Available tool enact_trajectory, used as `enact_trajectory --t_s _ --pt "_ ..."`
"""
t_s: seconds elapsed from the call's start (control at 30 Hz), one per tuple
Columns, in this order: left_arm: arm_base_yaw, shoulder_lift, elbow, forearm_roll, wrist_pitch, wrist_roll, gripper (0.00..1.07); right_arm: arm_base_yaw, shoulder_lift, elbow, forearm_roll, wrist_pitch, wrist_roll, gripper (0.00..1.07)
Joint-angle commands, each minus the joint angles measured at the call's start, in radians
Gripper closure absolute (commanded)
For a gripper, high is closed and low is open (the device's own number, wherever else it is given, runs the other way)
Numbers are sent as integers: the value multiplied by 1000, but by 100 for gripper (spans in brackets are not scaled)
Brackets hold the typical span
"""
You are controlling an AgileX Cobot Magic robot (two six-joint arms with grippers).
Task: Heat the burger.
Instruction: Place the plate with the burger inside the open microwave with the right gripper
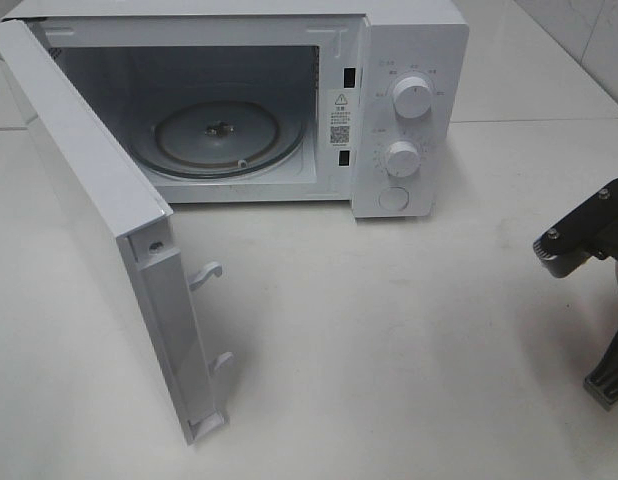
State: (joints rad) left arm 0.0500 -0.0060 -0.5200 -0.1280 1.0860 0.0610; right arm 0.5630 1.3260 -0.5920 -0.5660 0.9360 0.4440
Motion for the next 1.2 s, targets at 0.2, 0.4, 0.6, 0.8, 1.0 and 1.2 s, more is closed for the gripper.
enact_trajectory --t_s 0.2,0.4,0.6,0.8,1.0,1.2 --pt "1 -16 3 0 -14 -1 14 180 -44 3 -53 76 -10 107" --pt "1 -16 3 0 -14 -1 14 331 -45 3 -53 82 -10 107" --pt "1 -16 3 0 -14 -1 14 451 -45 3 -53 82 -43 107" --pt "1 -16 3 0 -14 -1 14 538 -45 3 -53 80 -96 107" --pt "1 -16 3 0 -14 -1 14 607 -45 3 -80 75 -160 107" --pt "1 -16 3 0 -14 -1 14 607 -45 2 -132 48 -246 107"
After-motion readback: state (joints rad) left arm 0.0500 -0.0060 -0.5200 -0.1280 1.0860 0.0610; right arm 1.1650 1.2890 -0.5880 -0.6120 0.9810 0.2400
